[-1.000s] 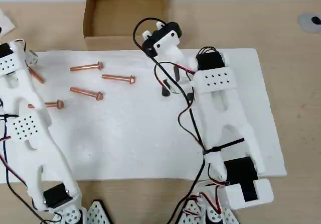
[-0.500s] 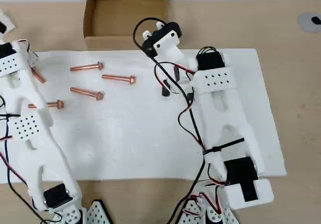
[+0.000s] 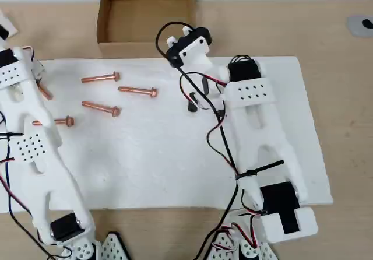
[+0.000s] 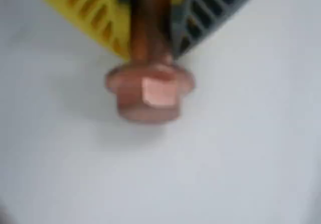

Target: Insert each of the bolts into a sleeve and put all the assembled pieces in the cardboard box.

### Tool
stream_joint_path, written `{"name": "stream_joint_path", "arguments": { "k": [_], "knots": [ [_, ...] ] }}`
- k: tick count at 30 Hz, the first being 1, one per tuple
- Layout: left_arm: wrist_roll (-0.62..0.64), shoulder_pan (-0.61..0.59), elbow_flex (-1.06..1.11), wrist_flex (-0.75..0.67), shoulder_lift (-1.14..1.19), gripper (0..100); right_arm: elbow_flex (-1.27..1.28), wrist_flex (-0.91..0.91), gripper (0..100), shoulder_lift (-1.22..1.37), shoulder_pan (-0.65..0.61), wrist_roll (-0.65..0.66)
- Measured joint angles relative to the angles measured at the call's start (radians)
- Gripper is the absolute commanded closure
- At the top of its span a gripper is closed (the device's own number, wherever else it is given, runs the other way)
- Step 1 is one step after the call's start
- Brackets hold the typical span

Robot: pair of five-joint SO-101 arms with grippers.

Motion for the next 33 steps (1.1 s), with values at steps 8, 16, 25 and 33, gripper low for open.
{"name": "stream_joint_path", "arguments": {
  "k": [8,16,25,33],
  "knots": [
    [-0.072,0.038,-0.155,0.210,-0.100,100,0.000,0.037,92.8,0.000,-0.048,-0.051],
    [-0.178,0.084,0.040,0.224,-0.331,100,-0.092,0.037,92.8,0.157,-0.086,-0.373],
    [-0.275,0.132,0.390,0.224,-0.677,99,-0.295,0.057,92.8,0.427,-0.086,-0.528],
    [-0.285,0.183,0.641,0.224,-0.968,99,-0.488,0.166,86.1,0.523,-0.086,-0.537]
  ]
}}
